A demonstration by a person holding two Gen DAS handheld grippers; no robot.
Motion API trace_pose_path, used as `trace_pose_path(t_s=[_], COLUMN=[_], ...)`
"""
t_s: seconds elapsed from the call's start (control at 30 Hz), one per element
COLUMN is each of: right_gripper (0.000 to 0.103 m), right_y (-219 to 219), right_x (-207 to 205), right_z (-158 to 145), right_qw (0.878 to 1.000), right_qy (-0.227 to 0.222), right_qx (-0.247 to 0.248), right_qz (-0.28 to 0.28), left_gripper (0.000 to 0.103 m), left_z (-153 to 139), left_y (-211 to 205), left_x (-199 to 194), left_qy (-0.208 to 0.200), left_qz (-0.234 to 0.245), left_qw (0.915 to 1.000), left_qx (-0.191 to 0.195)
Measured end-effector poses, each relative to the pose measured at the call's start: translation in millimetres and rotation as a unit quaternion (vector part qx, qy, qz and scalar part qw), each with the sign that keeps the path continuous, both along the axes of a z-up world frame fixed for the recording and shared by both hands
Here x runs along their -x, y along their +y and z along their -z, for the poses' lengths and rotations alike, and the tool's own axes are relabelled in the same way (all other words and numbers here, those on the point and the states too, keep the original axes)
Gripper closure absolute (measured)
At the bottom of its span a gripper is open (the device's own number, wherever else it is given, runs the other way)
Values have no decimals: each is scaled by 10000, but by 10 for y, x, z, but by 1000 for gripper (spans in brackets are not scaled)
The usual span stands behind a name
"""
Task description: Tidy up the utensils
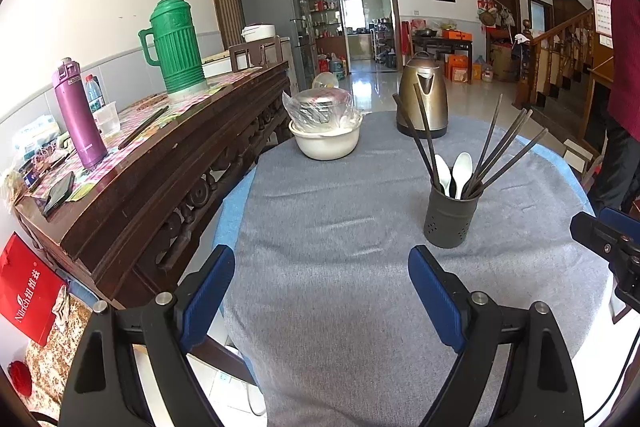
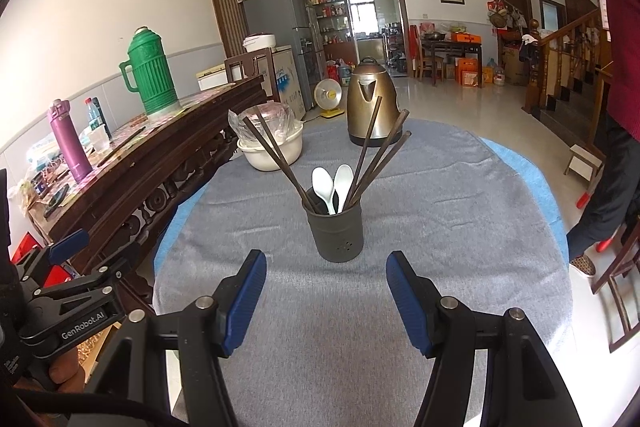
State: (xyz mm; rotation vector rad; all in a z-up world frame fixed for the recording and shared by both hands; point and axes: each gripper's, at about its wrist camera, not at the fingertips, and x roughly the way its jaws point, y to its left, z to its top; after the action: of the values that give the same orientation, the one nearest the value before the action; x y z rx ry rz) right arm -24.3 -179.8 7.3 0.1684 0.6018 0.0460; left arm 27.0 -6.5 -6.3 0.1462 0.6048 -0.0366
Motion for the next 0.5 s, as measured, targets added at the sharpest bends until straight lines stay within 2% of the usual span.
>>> trace_pose_path(t_s=[0.5], right_gripper=[37], right_y=[-10], right_x=[-106], right_z=[-25], right_qw=[10000], right_qy=[18], right_qx=[22], right_qz=[-29], left_gripper=[14], left_z=[-30], left_y=[-73], left_x=[-102], left_qy=[64], left_qz=[27], left_qw=[10000], left_qx=[-44])
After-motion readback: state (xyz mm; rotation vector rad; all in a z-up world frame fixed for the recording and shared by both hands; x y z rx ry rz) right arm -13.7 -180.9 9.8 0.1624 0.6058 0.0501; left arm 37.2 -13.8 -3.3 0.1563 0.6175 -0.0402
